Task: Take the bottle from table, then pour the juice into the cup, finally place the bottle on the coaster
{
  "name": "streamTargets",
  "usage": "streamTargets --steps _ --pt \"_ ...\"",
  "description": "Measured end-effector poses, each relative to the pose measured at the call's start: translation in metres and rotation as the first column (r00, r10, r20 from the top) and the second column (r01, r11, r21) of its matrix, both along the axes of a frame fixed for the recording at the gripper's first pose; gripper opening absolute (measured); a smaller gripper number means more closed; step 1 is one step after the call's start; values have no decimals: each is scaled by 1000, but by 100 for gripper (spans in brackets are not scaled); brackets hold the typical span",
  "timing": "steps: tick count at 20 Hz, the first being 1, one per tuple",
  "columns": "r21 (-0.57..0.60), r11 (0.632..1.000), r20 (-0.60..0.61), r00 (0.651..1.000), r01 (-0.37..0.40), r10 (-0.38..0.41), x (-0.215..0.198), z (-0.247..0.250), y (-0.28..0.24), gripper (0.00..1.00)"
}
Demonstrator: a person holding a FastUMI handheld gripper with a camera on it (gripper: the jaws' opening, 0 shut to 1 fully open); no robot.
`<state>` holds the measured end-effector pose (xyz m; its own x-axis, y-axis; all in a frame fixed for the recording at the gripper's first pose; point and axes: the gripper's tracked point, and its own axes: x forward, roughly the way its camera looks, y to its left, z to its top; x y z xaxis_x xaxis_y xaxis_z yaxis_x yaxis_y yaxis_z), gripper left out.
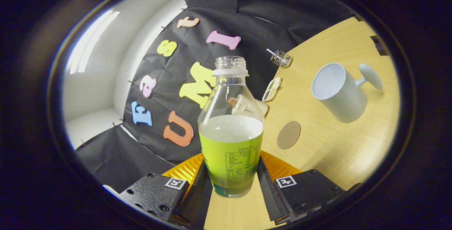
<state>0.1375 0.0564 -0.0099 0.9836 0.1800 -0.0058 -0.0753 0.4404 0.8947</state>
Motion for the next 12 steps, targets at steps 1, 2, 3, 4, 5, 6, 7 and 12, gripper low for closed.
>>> streamTargets --steps 1,2,3,4,5,6,7,12 --pt "35 999 8 1000 0 0 0 3 -2 77" --pt "75 997 12 1000 -4 3 2 6 -2 77" --pt "114 993 17 1000 -11 10 6 9 -1 77" --pt "155 988 22 1000 -15 11 9 11 -2 77" --pt "197 980 30 999 -16 10 11 14 -3 77" --pt "240 971 41 999 -18 8 14 19 -4 77" --pt "281 960 49 999 -19 5 12 23 -5 77" --pt "407 913 53 999 -17 -5 12 30 -16 77"
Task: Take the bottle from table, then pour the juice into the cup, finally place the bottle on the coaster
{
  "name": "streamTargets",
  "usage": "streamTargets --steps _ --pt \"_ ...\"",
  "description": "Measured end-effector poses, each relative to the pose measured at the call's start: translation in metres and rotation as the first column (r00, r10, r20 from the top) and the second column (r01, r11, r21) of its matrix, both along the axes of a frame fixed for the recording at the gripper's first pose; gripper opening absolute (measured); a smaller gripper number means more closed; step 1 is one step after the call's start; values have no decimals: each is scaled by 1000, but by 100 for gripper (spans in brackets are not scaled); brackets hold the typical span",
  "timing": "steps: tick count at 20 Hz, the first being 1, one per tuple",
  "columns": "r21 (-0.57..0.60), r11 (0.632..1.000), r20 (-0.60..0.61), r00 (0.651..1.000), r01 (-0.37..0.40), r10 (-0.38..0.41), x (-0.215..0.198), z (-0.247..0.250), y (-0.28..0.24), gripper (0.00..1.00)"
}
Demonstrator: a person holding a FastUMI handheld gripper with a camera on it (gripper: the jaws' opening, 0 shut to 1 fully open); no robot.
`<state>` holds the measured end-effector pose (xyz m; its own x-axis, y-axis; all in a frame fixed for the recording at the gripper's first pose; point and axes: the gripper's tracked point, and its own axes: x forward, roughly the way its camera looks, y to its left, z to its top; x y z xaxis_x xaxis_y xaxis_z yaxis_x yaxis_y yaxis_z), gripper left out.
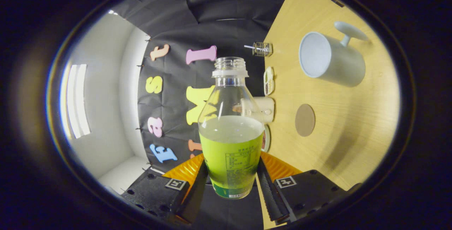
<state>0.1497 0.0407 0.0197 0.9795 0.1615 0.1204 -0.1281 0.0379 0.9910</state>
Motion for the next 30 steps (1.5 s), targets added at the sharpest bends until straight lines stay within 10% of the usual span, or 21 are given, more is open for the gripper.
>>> streamTargets --steps 30 --pt "364 931 1 1000 21 -23 44 30 -21 77"
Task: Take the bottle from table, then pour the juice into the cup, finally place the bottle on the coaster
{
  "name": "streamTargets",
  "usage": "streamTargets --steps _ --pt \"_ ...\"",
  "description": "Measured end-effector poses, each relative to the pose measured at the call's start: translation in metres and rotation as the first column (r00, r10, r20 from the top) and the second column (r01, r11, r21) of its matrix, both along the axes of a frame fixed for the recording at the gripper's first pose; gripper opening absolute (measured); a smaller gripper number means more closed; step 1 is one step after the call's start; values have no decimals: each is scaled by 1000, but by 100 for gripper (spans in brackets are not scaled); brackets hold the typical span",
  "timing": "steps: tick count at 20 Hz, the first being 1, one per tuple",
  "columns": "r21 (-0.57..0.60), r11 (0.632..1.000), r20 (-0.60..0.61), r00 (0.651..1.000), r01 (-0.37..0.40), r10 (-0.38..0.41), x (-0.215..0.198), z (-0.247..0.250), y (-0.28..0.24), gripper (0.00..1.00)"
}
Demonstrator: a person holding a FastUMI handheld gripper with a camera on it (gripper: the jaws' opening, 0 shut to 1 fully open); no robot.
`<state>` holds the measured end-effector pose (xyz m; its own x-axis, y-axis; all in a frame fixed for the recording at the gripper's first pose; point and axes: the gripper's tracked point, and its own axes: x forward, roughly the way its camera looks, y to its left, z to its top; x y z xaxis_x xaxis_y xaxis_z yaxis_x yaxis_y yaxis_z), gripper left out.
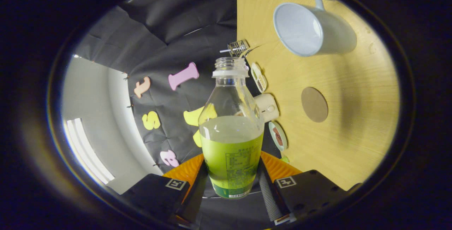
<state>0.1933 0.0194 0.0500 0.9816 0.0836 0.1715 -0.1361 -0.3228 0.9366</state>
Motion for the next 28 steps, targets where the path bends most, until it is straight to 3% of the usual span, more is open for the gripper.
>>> streamTargets --steps 28 --pt "154 988 40 999 -4 -2 -1 23 -9 77"
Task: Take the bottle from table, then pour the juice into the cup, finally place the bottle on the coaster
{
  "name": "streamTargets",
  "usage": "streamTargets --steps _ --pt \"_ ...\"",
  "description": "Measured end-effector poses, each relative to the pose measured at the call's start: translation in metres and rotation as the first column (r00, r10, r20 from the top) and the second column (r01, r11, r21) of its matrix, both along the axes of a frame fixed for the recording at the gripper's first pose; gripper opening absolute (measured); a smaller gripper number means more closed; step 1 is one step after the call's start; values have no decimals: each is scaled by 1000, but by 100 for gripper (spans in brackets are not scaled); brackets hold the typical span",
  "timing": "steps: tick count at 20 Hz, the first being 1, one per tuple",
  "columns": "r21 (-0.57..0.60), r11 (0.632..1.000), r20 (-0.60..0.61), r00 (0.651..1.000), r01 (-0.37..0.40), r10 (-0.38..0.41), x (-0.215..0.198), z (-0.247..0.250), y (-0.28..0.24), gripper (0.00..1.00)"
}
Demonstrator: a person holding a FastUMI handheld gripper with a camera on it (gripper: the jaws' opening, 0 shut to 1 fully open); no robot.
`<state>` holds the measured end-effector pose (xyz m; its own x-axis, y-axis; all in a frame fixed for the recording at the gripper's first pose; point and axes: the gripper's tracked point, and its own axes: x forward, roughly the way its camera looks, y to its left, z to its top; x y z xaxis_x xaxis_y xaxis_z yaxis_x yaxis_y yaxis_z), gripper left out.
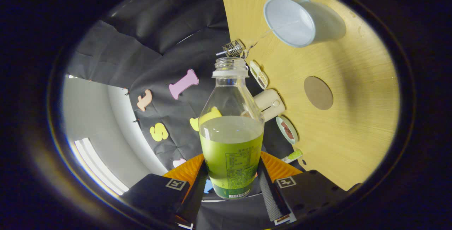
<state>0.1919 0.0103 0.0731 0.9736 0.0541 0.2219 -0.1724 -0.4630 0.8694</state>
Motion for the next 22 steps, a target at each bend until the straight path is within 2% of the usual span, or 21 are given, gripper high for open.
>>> streamTargets --steps 22 --pt "164 986 32 999 -18 13 -7 30 -25 77"
